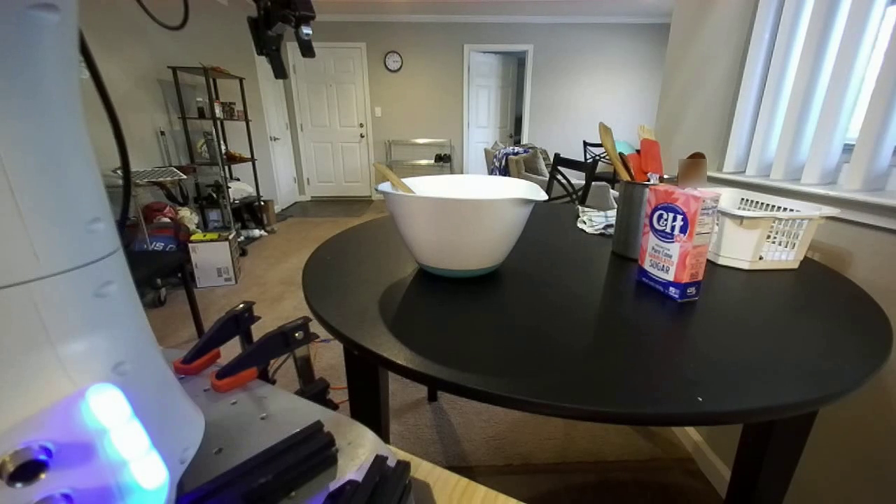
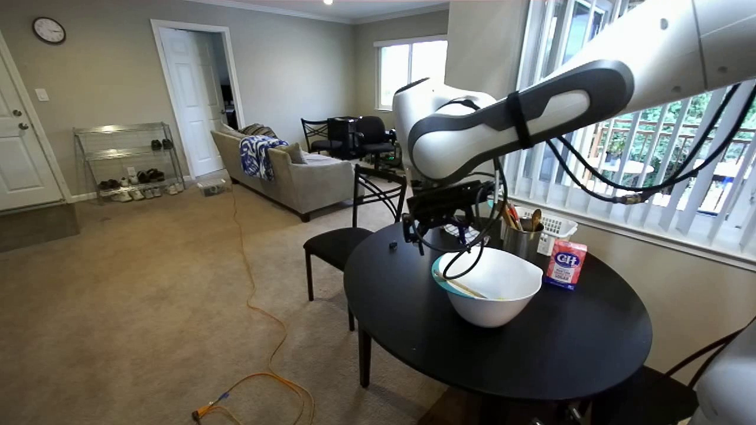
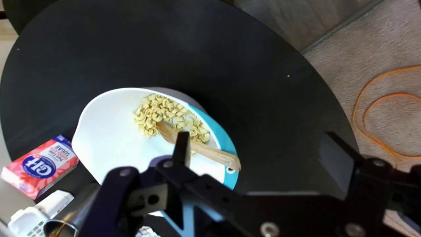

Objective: Use the spoon to stir in the bowl

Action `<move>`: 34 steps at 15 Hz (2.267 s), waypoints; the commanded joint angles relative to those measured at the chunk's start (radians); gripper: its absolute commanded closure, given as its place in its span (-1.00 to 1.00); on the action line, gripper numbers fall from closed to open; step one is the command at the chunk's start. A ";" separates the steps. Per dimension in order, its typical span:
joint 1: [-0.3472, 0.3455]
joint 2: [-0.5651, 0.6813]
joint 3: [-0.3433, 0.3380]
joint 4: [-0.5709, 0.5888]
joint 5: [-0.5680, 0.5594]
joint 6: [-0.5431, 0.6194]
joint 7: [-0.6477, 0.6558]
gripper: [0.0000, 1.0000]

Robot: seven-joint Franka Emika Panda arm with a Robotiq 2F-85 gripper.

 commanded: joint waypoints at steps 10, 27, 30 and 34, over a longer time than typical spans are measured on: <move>0.183 0.378 -0.185 0.171 -0.432 -0.096 0.252 -1.00; 0.272 0.551 -0.269 0.256 -0.577 -0.114 -0.065 -1.00; 0.275 0.575 -0.281 0.273 -0.612 -0.123 -0.061 -1.00; 0.284 0.606 -0.285 0.298 -0.648 -0.141 -0.058 -1.00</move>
